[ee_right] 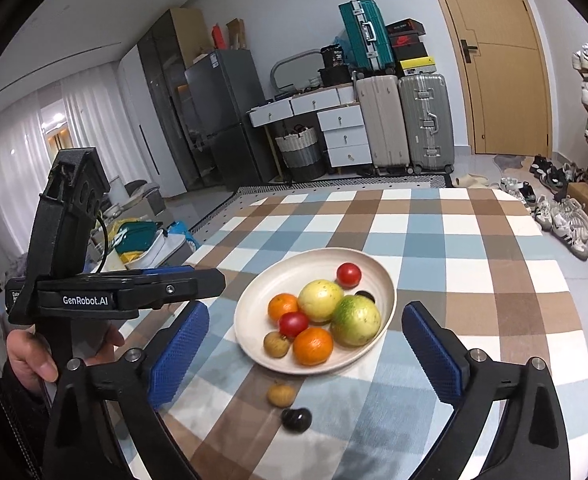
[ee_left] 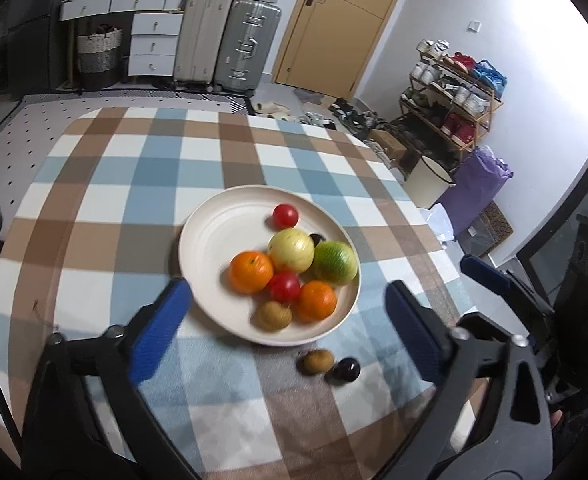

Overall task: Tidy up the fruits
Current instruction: 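Withdraw both grippers up from the plate, then lower the right gripper onto the dark plum on the cloth and close it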

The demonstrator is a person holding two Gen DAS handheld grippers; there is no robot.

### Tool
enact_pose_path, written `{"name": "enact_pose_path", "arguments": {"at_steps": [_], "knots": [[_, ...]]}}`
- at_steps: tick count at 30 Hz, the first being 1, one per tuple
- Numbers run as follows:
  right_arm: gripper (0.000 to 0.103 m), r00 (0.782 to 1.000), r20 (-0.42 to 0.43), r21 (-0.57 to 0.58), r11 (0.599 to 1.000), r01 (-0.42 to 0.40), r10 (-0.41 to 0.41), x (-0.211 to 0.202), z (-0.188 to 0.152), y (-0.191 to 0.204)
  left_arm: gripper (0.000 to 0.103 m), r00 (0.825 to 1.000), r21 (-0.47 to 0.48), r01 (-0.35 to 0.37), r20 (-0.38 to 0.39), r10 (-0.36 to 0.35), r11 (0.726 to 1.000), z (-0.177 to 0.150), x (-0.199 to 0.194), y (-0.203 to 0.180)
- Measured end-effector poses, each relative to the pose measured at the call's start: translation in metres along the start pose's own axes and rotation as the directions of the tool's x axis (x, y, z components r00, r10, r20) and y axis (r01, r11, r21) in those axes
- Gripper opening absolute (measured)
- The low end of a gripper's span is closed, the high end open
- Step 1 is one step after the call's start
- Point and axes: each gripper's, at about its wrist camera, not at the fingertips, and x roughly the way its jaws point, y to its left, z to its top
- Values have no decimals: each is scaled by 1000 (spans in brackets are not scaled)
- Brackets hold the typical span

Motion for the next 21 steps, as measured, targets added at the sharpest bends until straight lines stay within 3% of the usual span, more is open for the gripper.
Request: {"name": "enact_pose_path", "arguments": {"at_steps": [21], "knots": [[101, 995, -91, -68, 997, 26, -33, -1, -53, 21, 102, 991, -11, -133, 8, 133, 991, -57, -23, 15]]}}
